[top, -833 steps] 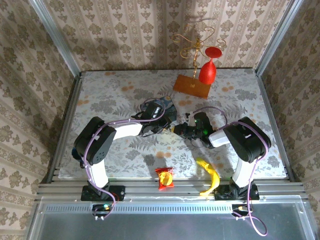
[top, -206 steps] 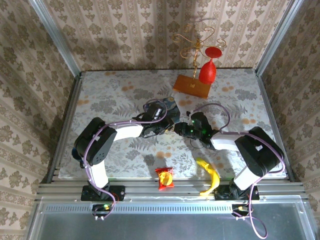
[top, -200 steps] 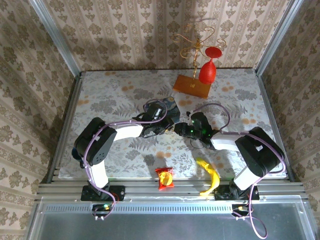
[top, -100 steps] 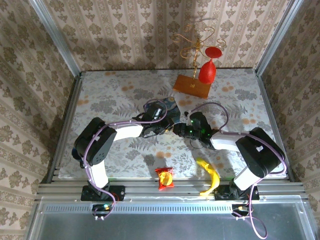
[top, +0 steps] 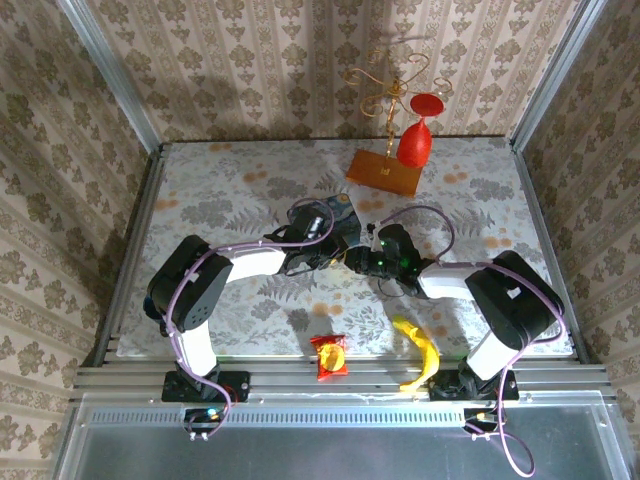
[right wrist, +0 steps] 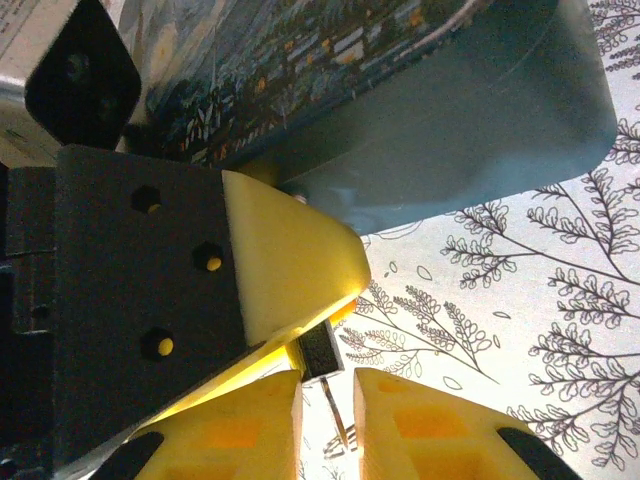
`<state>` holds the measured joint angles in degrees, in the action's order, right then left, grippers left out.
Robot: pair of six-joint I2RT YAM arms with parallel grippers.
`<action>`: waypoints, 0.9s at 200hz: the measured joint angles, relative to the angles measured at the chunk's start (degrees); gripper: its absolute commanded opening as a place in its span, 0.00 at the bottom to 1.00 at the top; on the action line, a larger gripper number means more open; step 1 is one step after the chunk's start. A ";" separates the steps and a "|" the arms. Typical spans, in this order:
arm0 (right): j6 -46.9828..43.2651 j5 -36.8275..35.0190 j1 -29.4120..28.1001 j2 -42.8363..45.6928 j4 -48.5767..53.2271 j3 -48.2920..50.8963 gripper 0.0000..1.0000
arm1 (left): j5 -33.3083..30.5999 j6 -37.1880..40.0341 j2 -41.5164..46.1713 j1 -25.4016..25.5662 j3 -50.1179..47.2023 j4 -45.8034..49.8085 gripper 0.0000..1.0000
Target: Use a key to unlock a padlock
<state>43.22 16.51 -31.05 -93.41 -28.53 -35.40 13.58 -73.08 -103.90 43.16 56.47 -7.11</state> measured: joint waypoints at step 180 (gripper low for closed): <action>3.26 0.61 0.00 0.33 -8.55 6.16 0.20 | -0.02 -0.28 0.50 -0.02 -0.59 -1.25 0.00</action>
<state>46.48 17.12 -31.05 -93.08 -37.08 -29.23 13.56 -73.36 -103.39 43.13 55.88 -8.36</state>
